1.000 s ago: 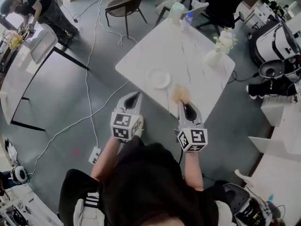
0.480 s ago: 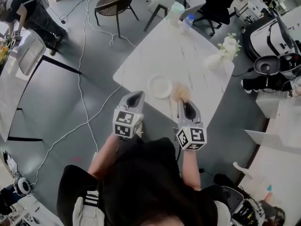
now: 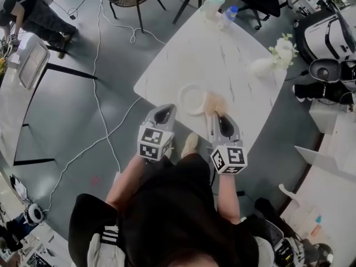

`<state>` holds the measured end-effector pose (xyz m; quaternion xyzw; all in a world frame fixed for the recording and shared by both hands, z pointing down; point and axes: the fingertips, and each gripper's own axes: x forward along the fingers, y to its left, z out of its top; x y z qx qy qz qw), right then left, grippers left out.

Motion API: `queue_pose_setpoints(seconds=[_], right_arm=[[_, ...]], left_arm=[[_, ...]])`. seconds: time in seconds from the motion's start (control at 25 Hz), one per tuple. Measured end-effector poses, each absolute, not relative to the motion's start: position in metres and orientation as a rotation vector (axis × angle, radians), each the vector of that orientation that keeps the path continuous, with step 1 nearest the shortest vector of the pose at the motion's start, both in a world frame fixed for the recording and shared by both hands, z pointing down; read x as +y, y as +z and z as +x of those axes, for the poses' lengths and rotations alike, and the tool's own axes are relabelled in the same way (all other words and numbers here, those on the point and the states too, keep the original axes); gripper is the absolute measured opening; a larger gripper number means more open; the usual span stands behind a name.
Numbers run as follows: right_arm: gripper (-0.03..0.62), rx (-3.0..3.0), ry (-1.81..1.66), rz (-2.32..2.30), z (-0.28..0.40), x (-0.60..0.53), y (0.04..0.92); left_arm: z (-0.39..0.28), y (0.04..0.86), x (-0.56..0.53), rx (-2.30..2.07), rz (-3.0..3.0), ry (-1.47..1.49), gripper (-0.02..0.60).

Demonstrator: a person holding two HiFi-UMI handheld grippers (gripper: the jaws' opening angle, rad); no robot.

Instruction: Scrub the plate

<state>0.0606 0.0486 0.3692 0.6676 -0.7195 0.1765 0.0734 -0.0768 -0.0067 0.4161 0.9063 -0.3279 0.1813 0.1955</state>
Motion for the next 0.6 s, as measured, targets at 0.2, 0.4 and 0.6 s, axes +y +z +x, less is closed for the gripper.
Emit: queue_pose_setpoints(seconds=[0.2, 0.4, 0.6], right_arm=[[0.052, -2.207, 0.570, 1.911, 0.071, 0.025, 0.388], [0.052, -2.252, 0.628, 1.825, 0.078, 0.002, 0.406], [0.052, -2.272, 0.691, 1.739, 0.084, -0.013, 0.431]], left_arm=[[-0.064, 0.434, -0.019, -0.969, 2.466, 0.528, 0.005], [-0.054, 0.456, -0.029, -1.005, 2.407, 0.563, 0.005], [-0.044, 0.483, -0.033, -1.011, 2.335, 0.615, 0.005]])
